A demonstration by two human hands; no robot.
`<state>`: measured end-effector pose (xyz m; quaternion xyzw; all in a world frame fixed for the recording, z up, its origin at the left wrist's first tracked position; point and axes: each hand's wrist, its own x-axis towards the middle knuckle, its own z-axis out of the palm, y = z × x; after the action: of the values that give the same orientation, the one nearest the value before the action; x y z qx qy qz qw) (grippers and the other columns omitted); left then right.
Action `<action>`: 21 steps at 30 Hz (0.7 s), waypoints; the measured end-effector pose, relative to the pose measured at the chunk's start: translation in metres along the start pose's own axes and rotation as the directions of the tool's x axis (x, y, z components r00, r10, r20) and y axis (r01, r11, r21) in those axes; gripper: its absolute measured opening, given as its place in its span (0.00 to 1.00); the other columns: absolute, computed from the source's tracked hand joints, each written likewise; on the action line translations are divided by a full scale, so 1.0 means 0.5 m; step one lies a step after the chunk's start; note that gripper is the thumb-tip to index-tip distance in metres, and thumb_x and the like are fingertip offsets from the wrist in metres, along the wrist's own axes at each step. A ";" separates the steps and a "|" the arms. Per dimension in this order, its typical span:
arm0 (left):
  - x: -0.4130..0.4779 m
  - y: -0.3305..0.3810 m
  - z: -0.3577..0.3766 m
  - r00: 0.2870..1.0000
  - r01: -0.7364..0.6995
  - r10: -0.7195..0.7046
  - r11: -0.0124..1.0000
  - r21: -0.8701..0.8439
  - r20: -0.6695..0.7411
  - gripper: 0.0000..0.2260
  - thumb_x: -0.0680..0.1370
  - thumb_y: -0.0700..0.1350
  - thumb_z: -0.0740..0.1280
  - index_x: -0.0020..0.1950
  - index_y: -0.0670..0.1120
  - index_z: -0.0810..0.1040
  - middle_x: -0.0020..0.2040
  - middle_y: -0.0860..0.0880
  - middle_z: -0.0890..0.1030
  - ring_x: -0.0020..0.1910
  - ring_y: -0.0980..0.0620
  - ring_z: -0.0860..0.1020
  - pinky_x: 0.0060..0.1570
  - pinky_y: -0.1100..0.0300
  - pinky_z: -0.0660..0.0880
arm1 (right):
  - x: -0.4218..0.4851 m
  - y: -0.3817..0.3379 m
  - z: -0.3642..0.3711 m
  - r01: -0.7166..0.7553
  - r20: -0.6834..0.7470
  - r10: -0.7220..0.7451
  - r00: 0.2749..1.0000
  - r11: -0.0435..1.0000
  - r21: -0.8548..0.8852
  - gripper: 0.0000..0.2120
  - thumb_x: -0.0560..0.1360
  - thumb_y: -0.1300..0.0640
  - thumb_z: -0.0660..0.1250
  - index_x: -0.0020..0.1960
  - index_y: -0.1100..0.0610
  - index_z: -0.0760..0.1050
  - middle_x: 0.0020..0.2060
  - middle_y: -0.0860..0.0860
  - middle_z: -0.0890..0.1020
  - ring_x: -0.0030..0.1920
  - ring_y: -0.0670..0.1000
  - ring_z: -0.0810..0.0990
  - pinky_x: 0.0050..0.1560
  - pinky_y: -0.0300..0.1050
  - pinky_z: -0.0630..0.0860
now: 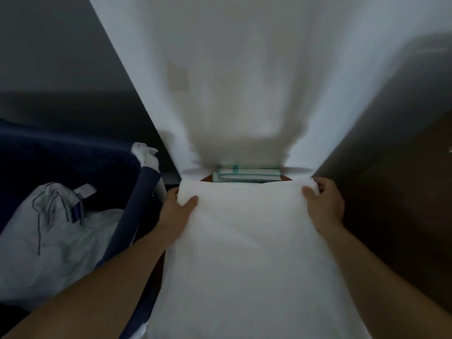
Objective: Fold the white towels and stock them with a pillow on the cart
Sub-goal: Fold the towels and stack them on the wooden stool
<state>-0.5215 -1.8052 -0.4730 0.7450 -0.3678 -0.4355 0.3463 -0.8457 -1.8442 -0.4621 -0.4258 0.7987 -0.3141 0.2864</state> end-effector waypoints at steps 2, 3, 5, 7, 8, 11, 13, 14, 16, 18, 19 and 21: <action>-0.013 -0.014 -0.019 0.996 0.088 -0.082 0.984 -0.157 0.047 0.29 0.77 0.50 0.71 0.73 0.47 0.64 0.63 0.49 0.76 0.56 0.50 0.78 0.58 0.50 0.76 | -0.018 -0.001 -0.011 0.003 0.016 -0.003 1.000 0.999 -0.034 0.22 0.75 0.53 0.71 0.67 0.56 0.72 0.62 0.55 0.78 0.62 0.58 0.76 0.61 0.48 0.70; -0.024 -0.024 -0.030 0.989 0.142 -0.130 0.968 -0.208 0.069 0.31 0.76 0.50 0.72 0.74 0.47 0.63 0.63 0.49 0.75 0.55 0.50 0.78 0.57 0.50 0.76 | -0.032 -0.001 -0.016 0.004 0.033 -0.001 0.999 0.998 -0.062 0.23 0.74 0.52 0.72 0.67 0.55 0.72 0.62 0.54 0.77 0.61 0.58 0.76 0.61 0.50 0.72; -0.055 -0.039 -0.046 0.978 0.194 -0.170 0.951 -0.240 0.119 0.32 0.75 0.48 0.73 0.74 0.46 0.63 0.61 0.50 0.75 0.53 0.52 0.77 0.51 0.55 0.76 | -0.063 -0.001 -0.028 0.006 0.070 0.005 0.998 0.989 -0.151 0.26 0.73 0.51 0.73 0.68 0.55 0.70 0.64 0.55 0.73 0.60 0.59 0.76 0.60 0.55 0.75; -0.089 -0.048 -0.053 0.974 0.195 -0.158 0.951 -0.238 0.165 0.30 0.75 0.45 0.73 0.73 0.44 0.64 0.59 0.50 0.76 0.51 0.53 0.77 0.44 0.60 0.75 | -0.104 0.001 -0.041 -0.022 0.098 0.043 0.994 0.978 -0.207 0.29 0.73 0.51 0.73 0.70 0.55 0.68 0.65 0.56 0.70 0.60 0.60 0.76 0.60 0.58 0.75; -0.104 -0.051 -0.054 0.974 0.180 -0.141 0.958 -0.225 0.177 0.29 0.76 0.45 0.73 0.72 0.44 0.64 0.58 0.50 0.76 0.50 0.54 0.77 0.42 0.61 0.74 | -0.126 0.006 -0.048 -0.032 0.105 0.056 0.993 0.974 -0.224 0.31 0.73 0.51 0.74 0.71 0.55 0.67 0.66 0.56 0.70 0.61 0.61 0.76 0.60 0.59 0.75; -0.134 -0.058 -0.064 0.980 0.130 -0.099 0.976 -0.173 0.173 0.31 0.75 0.45 0.74 0.73 0.43 0.63 0.63 0.47 0.74 0.53 0.52 0.77 0.48 0.59 0.75 | -0.190 0.023 -0.071 -0.069 0.148 0.111 0.983 0.961 -0.267 0.35 0.72 0.51 0.74 0.74 0.56 0.63 0.67 0.58 0.72 0.63 0.62 0.75 0.62 0.58 0.74; -0.147 -0.067 -0.072 0.977 0.127 -0.094 0.978 -0.167 0.193 0.35 0.74 0.46 0.75 0.76 0.44 0.61 0.67 0.46 0.73 0.58 0.49 0.75 0.55 0.55 0.75 | -0.233 0.044 -0.091 -0.112 0.186 0.174 0.967 0.947 -0.301 0.37 0.71 0.51 0.75 0.74 0.58 0.62 0.66 0.58 0.74 0.63 0.62 0.76 0.61 0.58 0.74; -0.152 -0.072 -0.076 0.974 0.127 -0.093 0.979 -0.159 0.206 0.36 0.74 0.46 0.75 0.77 0.44 0.60 0.67 0.47 0.72 0.59 0.49 0.74 0.57 0.54 0.74 | -0.252 0.059 -0.103 -0.140 0.195 0.208 0.959 0.939 -0.314 0.36 0.71 0.50 0.76 0.72 0.59 0.64 0.64 0.58 0.76 0.61 0.62 0.77 0.60 0.57 0.75; -0.167 -0.083 -0.085 0.965 0.138 -0.101 0.980 -0.141 0.242 0.38 0.74 0.46 0.75 0.77 0.44 0.58 0.67 0.48 0.71 0.59 0.49 0.73 0.58 0.54 0.73 | -0.287 0.088 -0.130 -0.193 0.214 0.274 0.938 0.922 -0.337 0.34 0.70 0.48 0.77 0.69 0.60 0.68 0.61 0.58 0.77 0.59 0.61 0.78 0.57 0.55 0.76; -0.180 -0.095 -0.093 0.954 0.161 -0.116 0.977 -0.143 0.276 0.39 0.73 0.46 0.76 0.78 0.45 0.58 0.68 0.46 0.72 0.60 0.48 0.74 0.60 0.52 0.73 | -0.316 0.118 -0.156 -0.245 0.232 0.331 0.915 0.910 -0.335 0.33 0.69 0.48 0.78 0.66 0.61 0.70 0.59 0.57 0.78 0.55 0.59 0.78 0.56 0.56 0.76; -0.188 -0.100 -0.094 0.950 0.172 -0.125 0.974 -0.145 0.286 0.39 0.73 0.45 0.76 0.78 0.45 0.58 0.68 0.45 0.71 0.61 0.47 0.74 0.61 0.50 0.74 | -0.329 0.131 -0.168 -0.277 0.237 0.356 0.904 0.910 -0.309 0.30 0.69 0.49 0.78 0.64 0.61 0.72 0.58 0.57 0.79 0.53 0.58 0.78 0.56 0.56 0.77; -0.206 -0.111 -0.092 0.946 0.202 -0.152 0.967 -0.153 0.288 0.38 0.73 0.45 0.76 0.77 0.45 0.59 0.68 0.45 0.72 0.61 0.45 0.75 0.62 0.46 0.74 | -0.349 0.157 -0.188 -0.339 0.251 0.394 0.884 0.911 -0.234 0.26 0.69 0.52 0.78 0.60 0.61 0.74 0.55 0.56 0.79 0.51 0.58 0.79 0.56 0.58 0.78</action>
<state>-0.5025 -1.6812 -0.4614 0.6734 -0.3025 -0.5951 0.3175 -0.8704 -1.6353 -0.4273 -0.3327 0.8392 -0.1126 0.4151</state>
